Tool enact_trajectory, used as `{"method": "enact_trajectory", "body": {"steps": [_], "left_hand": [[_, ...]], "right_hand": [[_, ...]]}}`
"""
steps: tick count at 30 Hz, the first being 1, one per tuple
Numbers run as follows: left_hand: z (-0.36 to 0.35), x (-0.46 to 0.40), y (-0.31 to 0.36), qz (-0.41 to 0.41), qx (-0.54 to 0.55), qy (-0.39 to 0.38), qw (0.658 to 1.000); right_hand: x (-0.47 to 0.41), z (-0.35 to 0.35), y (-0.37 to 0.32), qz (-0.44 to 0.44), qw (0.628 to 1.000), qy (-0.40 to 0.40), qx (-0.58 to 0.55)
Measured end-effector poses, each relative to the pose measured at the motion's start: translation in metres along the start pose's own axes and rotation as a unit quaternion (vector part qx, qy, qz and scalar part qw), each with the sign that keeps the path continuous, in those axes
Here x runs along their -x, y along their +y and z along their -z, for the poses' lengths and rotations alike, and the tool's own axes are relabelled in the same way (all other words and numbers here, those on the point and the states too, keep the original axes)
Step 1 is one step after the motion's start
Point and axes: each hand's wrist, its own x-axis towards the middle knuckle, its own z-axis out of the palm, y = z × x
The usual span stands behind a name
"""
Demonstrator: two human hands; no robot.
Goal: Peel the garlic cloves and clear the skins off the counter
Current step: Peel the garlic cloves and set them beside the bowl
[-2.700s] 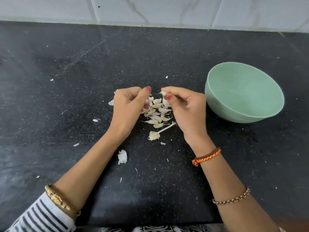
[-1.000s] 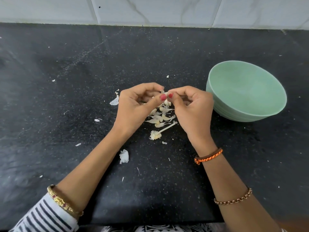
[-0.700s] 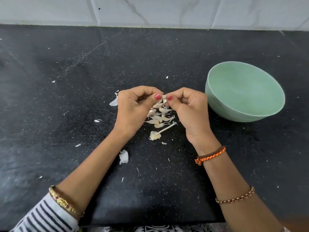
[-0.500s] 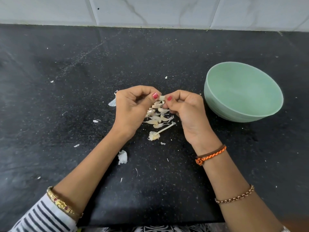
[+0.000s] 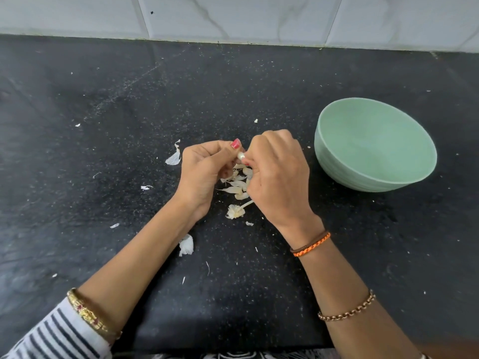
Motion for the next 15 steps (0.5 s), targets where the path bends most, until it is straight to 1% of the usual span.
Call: {"method": "enact_trajectory", "body": {"steps": [2,4,6,8,11,15], "left_hand": [[-0.0002,0.0003,0.0002,-0.004,-0.001,0.008,1.000],[0.0004,0.0007,0.0003,-0.028,-0.011,0.029,0.999],[0.0007,0.0011,0.0006,-0.068,-0.038,0.046,0.996],[0.0005,0.0016,0.0000,-0.093,-0.053,0.052,0.993],[-0.0011,0.0040,-0.0003,-0.111,-0.056,0.038,0.992],[-0.0024,0.0062,0.0004,-0.107,-0.059,0.019,0.992]], "right_hand": [[0.0015,-0.0013,0.0002,-0.012,1.000,-0.002,-0.021],[0.0033,-0.0013,0.0022,-0.079,0.993,-0.017,-0.086],[0.0041,0.0012,0.0031,-0.151,0.976,-0.032,-0.150],[0.0029,0.0033,0.0031,-0.202,0.957,-0.051,-0.200],[0.0010,0.0052,0.0032,-0.224,0.944,-0.065,-0.236],[0.0018,0.0053,0.0075,-0.233,0.938,-0.039,-0.252]]}}
